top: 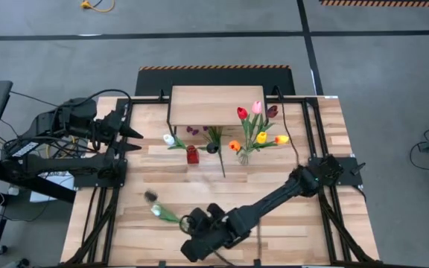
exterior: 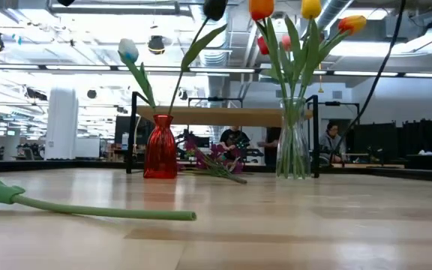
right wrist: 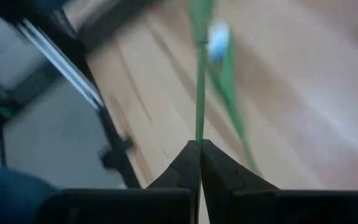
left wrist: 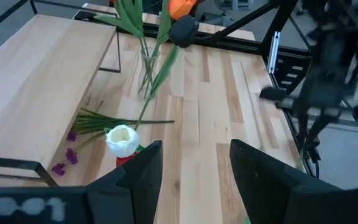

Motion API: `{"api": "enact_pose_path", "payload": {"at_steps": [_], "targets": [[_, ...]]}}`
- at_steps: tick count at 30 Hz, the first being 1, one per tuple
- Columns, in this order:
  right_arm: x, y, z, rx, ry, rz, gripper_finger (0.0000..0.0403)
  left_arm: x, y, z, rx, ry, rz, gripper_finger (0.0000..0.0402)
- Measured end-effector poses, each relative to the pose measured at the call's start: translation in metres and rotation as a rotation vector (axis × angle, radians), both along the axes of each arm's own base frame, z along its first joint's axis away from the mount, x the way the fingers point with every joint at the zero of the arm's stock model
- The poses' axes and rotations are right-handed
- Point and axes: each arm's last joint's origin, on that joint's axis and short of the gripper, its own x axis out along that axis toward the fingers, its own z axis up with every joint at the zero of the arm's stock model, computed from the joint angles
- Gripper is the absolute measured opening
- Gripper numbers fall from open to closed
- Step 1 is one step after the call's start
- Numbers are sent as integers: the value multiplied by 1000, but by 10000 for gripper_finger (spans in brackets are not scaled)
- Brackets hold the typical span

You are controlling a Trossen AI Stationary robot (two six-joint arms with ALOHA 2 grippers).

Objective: Pick and place flowers into a vace then onto a shelf
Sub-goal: Put the black tulip into the red vase

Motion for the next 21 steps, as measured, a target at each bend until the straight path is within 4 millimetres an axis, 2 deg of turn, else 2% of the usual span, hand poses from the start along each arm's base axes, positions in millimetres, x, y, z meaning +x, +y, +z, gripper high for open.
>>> {"api": "enact_pose_path", "payload": {"at_steps": [7, 11, 14, 18, 21], "targets": [[-19, -13, 64, -235, -219, -88, 0, 4, -1, 8, 21, -101, -83, 176], [-31, -19, 104, -356, -347, -116, 0, 6, -4, 19, 18, -227, -209, 176], [-33, -29, 129, -441, -426, -138, 0, 8, -6, 30, 26, -342, -296, 176], [-28, -48, 151, -506, -496, -150, 0, 10, -6, 45, 40, -480, -337, 176], [-20, -64, 159, -524, -523, -132, 0, 14, -5, 53, 33, -548, -338, 176]]}}
